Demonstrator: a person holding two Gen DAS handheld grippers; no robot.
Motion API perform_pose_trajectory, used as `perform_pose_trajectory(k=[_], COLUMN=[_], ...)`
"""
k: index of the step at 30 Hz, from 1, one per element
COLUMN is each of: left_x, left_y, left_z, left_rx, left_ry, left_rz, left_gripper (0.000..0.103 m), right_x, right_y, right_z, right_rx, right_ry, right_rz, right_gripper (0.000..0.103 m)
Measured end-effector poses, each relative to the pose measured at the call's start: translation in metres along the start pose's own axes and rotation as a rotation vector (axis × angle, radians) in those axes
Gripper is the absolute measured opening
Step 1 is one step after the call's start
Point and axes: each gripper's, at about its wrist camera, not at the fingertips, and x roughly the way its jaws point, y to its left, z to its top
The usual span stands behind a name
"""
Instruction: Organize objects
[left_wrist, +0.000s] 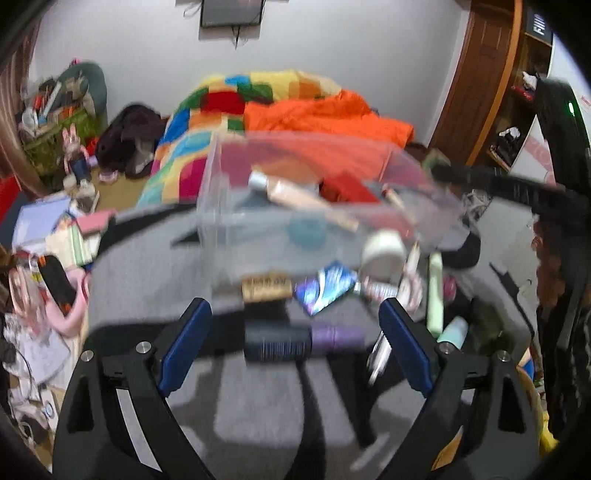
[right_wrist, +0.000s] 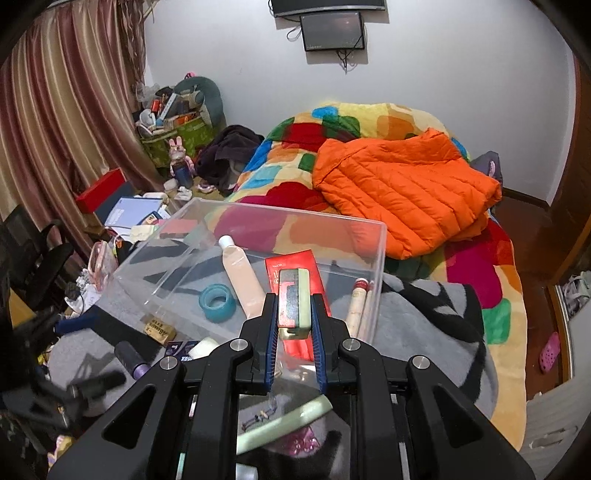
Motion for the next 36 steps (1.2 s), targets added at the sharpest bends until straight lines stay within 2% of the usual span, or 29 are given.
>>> perform_pose_trajectory(k=[4,8,14,19,20,22,24,27,29,31,33,36], left_x=[0.017,0.027,0.04,0.042,0.042,0.042,0.04,0.037,0.037,0.038,0.04,0.047], left_y=[0.002,-0.009,-0.024,-0.012,-0.008,-0.001,0.003,0.005,0.005,0.005,0.002,-0.008], left_z=[-0.008,-0.008,-0.011,-0.009,-0.009,-0.01,-0.012,-0.015,-0.013,-0.011,-0.009,-0.007], left_rx=[-0.024,0.004,0.071,0.008,-0.008,-0.031,-0.02,-0.008,-0.011,-0.03,-0.043,-0.01], left_ry=[0.053,0.074,0.099,0.09,0.089,0.086,0.076,0.074,0.088,0.1,0.105,0.115], left_rz=[-0.028,-0.06,-0.036,-0.046,-0.042,-0.046,-0.019,-0.006,-0.019,-0.04,-0.047,-0.014], left_gripper=[0.093,0.097,0.099,0.098,0.098,0.089,0.082,0.081,0.084,0.095,0.095,0.095], right_x=[0.017,0.033,0.054,0.069,0.07,0.073,0.074,0.073,0.072,0.068,0.064,0.054], right_y=[0.001,0.001,0.002,0.005,0.006,0.006,0.006,0.008,0.008,0.008,0.008,0.01], right_z=[0.005,0.007,0.011,0.012,0.011,0.011,0.011,0.01,0.011,0.01,0.01,0.008], right_rx=[-0.007,-0.013,-0.035,-0.056,-0.056,-0.056,-0.06,-0.069,-0.069,-0.059,-0.052,-0.064], right_ry=[0.04,0.085,0.151,0.198,0.204,0.212,0.214,0.211,0.209,0.209,0.206,0.189], right_rz=[0.0,-0.002,-0.012,-0.019,-0.017,-0.014,-0.021,-0.031,-0.032,-0.018,-0.006,-0.012], right_gripper=[0.015,0.015,0.015,0.015,0.015,0.015,0.015,0.015,0.015,0.015,0.015,0.019])
